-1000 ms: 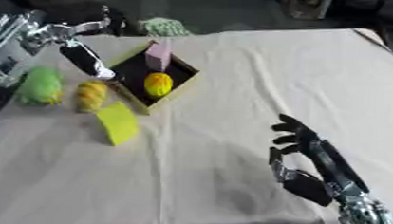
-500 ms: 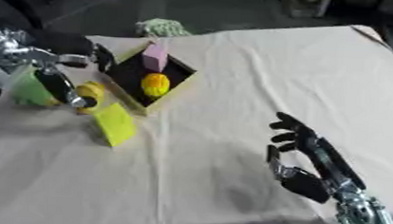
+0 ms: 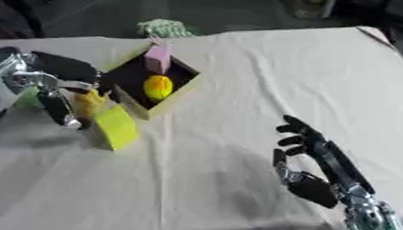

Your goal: Pick up objects on the table and place them in the box.

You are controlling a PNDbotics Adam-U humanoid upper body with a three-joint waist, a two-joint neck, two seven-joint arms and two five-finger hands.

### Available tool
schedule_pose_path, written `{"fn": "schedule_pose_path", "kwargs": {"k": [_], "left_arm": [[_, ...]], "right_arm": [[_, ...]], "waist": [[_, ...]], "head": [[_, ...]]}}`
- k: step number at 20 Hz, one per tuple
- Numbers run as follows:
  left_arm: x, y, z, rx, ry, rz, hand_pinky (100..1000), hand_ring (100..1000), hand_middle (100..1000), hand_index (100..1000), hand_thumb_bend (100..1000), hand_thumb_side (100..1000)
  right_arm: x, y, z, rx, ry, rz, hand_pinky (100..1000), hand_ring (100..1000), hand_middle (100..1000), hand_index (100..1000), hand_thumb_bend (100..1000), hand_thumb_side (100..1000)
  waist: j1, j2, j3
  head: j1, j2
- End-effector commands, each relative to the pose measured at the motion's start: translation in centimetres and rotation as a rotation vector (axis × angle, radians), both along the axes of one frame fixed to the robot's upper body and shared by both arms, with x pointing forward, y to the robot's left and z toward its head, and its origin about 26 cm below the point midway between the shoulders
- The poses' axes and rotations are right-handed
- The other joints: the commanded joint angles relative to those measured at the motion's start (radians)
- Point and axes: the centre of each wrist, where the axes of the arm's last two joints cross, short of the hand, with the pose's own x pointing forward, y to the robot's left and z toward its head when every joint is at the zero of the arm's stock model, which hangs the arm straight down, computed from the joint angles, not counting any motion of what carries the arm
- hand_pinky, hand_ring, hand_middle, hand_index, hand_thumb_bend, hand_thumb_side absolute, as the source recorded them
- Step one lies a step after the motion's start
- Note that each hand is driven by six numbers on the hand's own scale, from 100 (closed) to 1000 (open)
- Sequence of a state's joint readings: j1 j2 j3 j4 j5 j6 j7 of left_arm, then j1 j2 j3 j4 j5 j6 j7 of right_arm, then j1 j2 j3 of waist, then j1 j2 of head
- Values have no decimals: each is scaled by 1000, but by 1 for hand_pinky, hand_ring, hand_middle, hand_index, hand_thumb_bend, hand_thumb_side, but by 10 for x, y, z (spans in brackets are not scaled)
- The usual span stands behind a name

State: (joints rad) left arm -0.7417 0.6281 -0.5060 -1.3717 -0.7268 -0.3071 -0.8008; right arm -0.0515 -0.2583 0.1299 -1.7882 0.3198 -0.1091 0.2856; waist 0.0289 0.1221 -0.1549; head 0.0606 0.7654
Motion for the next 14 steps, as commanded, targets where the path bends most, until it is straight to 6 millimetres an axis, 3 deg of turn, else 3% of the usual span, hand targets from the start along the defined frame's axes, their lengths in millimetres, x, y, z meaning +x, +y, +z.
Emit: {"fn": "schedule_pose_path", "kwargs": {"k": [1,10,14], "left_arm": [[2,1,6,49,12,-45,822,778,786,896,338,111],[4,-5,-4,7,-6,-58,825,783,800,911,355,112],[3,-6,4,38,-29,-69,871,832,847,940,432,142]], "right_arm": [[0,-2,7,-11,-24,0,699,769,833,1000,100,296],[1,-2,6,-9,-24,4,700,769,833,1000,100,296],[1,-2,7,-10,-25,3,701,769,833,1000,100,296]], "waist": [[-2,-14,-1],[-5,-14,-5],[-4,-14,-4]], "head": [[-1,5],[-1,5],[-2,5]]}}
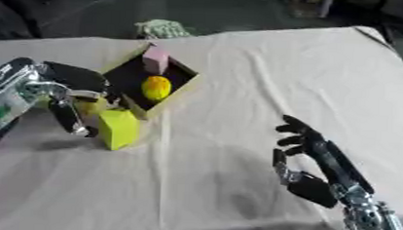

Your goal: Pick up objects on the table and place them in the box.

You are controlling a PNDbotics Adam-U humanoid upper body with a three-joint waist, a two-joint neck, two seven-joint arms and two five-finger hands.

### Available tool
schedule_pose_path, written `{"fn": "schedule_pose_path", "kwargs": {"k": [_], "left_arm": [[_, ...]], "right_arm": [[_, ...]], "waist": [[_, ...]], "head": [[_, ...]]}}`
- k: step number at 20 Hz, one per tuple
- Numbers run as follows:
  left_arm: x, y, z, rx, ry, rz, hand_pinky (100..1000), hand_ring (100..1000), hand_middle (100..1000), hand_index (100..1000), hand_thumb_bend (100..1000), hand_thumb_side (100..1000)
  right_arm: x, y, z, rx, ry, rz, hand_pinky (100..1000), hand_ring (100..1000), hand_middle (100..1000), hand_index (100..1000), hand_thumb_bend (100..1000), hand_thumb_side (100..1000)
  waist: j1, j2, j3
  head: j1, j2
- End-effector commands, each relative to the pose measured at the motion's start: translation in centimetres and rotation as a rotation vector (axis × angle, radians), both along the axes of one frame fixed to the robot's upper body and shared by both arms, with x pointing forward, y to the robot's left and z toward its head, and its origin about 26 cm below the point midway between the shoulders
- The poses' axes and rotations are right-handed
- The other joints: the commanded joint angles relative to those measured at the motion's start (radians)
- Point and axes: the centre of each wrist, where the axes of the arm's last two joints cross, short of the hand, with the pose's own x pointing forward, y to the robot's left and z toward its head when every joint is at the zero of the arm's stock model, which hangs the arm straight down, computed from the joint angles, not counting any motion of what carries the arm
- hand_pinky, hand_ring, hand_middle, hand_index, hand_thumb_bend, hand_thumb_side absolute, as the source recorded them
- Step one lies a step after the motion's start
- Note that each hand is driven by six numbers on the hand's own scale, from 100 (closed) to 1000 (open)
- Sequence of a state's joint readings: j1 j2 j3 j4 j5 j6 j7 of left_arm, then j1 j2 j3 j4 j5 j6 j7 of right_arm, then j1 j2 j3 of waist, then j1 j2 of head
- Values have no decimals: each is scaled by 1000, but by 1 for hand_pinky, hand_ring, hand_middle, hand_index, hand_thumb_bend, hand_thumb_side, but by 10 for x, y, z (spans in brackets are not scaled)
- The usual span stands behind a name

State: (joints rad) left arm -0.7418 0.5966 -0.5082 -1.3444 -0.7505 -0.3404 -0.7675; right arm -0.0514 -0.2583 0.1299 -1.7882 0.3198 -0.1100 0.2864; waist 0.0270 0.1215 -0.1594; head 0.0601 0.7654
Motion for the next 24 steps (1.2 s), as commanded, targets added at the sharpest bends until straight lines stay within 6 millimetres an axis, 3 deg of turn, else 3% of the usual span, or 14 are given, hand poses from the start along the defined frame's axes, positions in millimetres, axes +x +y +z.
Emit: {"fn": "schedule_pose_path", "kwargs": {"k": [1,6,14,21,24], "left_arm": [[-1,1,16,60,-28,-36,878,842,854,943,441,149],[-4,3,27,77,-52,-26,892,857,869,948,488,167],[-4,-2,18,110,4,-43,885,861,872,946,478,145],[-3,-2,10,112,53,-46,860,832,836,916,417,110],[-3,-3,7,94,54,-46,847,813,816,898,340,100]], "right_arm": [[1,-2,7,-10,-25,2,701,769,833,1000,100,297],[1,-2,7,-12,-25,4,701,769,833,1000,100,297],[1,-2,7,-14,-25,8,702,770,833,1000,100,295],[1,-1,7,-12,-24,9,702,769,833,1000,100,297],[1,-1,7,-12,-24,10,702,769,833,1000,100,297]], "waist": [[-2,-13,1],[0,-14,5],[-1,-15,3],[-1,-15,3],[-1,-16,2]], "head": [[-3,5],[-4,5],[-4,5],[-5,5],[-5,5]]}}
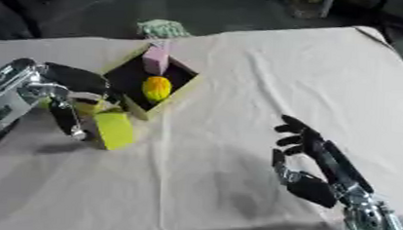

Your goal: Pick up objects on the table and place them in the box.

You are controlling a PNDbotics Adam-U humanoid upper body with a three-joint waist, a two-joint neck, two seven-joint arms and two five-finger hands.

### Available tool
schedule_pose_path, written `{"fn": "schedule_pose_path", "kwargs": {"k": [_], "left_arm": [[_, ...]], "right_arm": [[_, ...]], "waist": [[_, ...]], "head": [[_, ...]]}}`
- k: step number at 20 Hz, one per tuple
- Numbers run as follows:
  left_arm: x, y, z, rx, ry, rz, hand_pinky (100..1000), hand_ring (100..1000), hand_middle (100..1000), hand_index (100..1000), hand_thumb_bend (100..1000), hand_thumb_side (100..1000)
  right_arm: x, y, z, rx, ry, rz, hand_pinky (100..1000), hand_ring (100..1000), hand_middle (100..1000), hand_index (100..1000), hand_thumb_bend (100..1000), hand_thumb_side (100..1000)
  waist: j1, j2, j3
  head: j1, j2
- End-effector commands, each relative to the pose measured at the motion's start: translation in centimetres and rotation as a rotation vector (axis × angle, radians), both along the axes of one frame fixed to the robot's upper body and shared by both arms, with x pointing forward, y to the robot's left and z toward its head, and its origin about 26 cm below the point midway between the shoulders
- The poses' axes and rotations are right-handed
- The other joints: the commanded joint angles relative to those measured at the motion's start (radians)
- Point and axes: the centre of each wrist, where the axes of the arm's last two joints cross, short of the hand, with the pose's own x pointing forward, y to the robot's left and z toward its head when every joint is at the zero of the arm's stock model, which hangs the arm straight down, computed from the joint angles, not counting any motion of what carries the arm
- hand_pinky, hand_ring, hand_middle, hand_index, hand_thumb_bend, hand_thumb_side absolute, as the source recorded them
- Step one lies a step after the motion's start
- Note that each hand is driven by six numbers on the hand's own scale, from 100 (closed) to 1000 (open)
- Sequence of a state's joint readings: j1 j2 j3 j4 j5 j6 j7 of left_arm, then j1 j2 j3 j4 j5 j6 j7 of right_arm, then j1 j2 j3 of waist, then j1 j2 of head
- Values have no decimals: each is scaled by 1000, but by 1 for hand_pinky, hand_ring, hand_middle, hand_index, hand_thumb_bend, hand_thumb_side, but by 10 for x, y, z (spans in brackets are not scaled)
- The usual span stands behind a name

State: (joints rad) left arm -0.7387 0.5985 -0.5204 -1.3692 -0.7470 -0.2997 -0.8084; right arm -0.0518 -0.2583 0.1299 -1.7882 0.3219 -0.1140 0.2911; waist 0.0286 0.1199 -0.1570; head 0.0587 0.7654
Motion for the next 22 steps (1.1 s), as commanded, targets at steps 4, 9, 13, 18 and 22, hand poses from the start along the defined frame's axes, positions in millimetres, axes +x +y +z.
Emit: {"fn": "schedule_pose_path", "kwargs": {"k": [4,9,13,18,22], "left_arm": [[2,2,3,54,33,-65,827,774,772,862,300,100],[2,3,2,51,26,-60,808,733,719,819,273,100],[2,5,7,27,3,-48,769,628,607,731,163,100],[-2,11,39,-30,-85,-21,775,626,601,726,165,100],[-2,14,63,-73,-164,19,774,622,597,722,172,100]], "right_arm": [[1,-1,6,-8,-22,4,703,770,833,1000,100,297],[1,-1,6,-7,-22,6,703,769,833,1000,100,298],[1,-1,6,-8,-22,5,704,769,833,1000,100,298],[1,-2,6,-9,-20,3,704,769,833,1000,100,298],[1,-2,5,-9,-18,3,704,769,833,1000,100,298]], "waist": [[-4,-15,-2],[-4,-16,-3],[-4,-17,-3],[-3,-19,-1],[-2,-20,0]], "head": [[-4,5],[-4,5],[-5,5],[-7,5],[-9,5]]}}
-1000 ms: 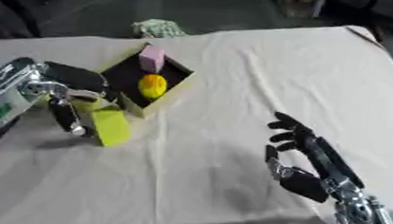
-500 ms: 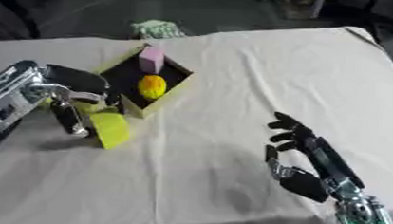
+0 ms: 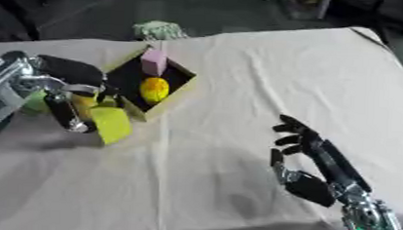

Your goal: Pick up objects on the table and place them in the box.

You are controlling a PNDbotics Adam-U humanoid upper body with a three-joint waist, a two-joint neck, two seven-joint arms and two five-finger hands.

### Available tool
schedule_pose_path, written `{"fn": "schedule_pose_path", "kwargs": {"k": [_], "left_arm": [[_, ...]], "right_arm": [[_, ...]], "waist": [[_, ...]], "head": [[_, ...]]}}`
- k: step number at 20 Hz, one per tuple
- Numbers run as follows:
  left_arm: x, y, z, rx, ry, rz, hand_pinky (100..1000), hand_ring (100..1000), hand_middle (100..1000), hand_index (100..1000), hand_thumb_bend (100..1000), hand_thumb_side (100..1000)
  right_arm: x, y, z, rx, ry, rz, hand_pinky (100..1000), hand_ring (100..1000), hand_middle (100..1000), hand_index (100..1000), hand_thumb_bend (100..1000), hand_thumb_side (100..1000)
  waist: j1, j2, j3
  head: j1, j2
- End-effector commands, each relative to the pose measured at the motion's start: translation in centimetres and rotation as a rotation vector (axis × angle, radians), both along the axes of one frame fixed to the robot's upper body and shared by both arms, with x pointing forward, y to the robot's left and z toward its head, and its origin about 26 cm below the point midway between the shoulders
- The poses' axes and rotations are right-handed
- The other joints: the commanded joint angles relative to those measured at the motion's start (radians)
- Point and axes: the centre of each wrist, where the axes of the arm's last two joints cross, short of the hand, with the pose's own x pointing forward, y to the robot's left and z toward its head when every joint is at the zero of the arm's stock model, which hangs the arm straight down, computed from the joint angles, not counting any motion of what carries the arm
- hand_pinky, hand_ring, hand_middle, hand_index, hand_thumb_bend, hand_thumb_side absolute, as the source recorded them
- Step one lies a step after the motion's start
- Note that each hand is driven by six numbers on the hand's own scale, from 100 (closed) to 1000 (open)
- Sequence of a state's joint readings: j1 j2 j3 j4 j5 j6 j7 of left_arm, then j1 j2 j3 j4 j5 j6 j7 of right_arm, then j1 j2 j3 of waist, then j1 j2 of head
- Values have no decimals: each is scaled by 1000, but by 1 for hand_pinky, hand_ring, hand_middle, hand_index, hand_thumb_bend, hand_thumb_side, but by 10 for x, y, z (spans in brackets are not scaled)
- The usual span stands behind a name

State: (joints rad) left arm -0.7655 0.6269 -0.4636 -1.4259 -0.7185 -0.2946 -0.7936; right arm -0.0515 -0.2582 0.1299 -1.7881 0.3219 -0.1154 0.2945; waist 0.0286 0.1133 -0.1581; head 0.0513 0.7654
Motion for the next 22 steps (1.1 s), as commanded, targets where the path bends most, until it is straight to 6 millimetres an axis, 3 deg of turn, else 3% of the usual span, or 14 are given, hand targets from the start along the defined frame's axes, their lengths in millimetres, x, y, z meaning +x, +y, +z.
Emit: {"fn": "schedule_pose_path", "kwargs": {"k": [1,13,22], "left_arm": [[0,9,32,-24,-90,38,774,622,597,723,171,100],[37,6,30,-146,-248,246,780,648,622,748,192,141],[55,19,2,-136,-348,372,786,675,658,776,219,152]], "right_arm": [[1,-2,5,-8,-18,-1,704,769,833,1000,100,298],[0,-1,3,-2,-6,10,704,769,833,1000,100,294],[0,0,3,0,-5,22,704,769,833,1000,100,291]], "waist": [[-2,-14,1],[-7,-17,-15],[-6,-11,-25]], "head": [[-1,5],[10,5],[18,5]]}}
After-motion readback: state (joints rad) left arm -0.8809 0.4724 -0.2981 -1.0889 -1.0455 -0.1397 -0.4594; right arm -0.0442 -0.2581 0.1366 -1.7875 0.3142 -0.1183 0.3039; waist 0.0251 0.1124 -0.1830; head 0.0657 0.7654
